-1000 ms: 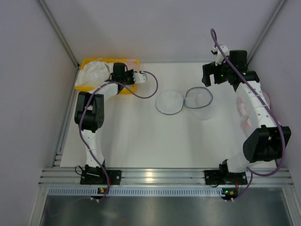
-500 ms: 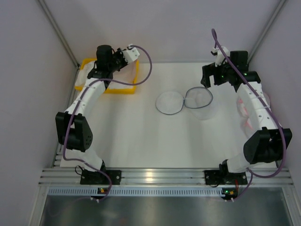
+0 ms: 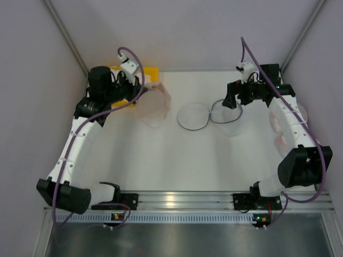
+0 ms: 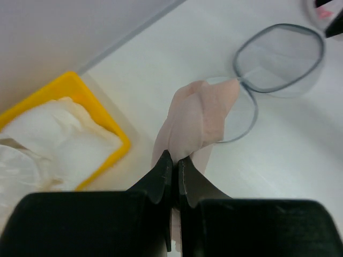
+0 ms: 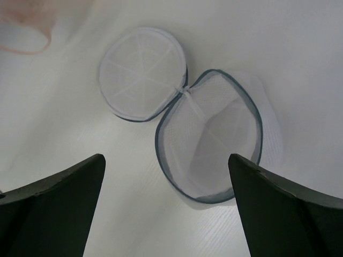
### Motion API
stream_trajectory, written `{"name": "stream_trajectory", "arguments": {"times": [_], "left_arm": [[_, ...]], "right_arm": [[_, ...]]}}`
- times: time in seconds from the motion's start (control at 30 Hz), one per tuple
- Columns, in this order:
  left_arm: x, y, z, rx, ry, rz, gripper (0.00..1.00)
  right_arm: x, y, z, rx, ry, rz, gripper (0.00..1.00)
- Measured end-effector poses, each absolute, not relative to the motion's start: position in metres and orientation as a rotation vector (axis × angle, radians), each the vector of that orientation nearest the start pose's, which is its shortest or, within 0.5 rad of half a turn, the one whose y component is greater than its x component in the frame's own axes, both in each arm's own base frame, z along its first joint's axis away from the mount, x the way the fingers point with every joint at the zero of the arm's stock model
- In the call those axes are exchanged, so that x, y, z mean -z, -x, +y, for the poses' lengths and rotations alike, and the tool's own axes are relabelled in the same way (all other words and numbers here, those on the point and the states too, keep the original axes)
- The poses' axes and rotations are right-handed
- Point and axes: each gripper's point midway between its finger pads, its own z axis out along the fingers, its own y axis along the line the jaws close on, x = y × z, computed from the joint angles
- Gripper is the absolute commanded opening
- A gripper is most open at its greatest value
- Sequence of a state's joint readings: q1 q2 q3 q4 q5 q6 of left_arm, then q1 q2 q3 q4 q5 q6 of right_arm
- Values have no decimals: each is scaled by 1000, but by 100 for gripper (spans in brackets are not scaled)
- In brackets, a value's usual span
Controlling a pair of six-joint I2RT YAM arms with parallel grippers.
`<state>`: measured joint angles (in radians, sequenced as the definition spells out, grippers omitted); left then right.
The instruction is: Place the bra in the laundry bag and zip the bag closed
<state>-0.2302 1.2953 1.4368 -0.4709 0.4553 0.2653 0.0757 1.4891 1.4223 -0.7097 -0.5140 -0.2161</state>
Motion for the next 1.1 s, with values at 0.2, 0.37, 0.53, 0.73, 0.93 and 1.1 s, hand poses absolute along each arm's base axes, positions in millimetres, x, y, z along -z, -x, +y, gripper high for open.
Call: {"name": "stream_trajectory", "arguments": {"times": [0.2, 0.37, 0.53, 0.73, 0.93, 1.1], "left_arm": [[-315, -298, -178, 803, -585, 1897, 0], [-283, -275, -192, 1054, -378, 2069, 0], [-284, -268, -199, 1209, -188, 2087, 0], [-302, -269, -203, 1326, -76, 2003, 0], [-291, -275, -196, 1402, 64, 2015, 0], [-294, -281, -191, 1416, 96, 1994, 0]], "right_arm": [[-217, -348, 129, -712, 629, 2228, 76], [-196, -295, 173, -964, 680, 2238, 72], [-209, -260, 234, -1194, 787, 2177, 74], [-213, -270, 267, -1321, 755, 2151, 74], [-206, -279, 297, -1389, 755, 2136, 71], [-218, -270, 316, -1464, 790, 2076, 67]]}}
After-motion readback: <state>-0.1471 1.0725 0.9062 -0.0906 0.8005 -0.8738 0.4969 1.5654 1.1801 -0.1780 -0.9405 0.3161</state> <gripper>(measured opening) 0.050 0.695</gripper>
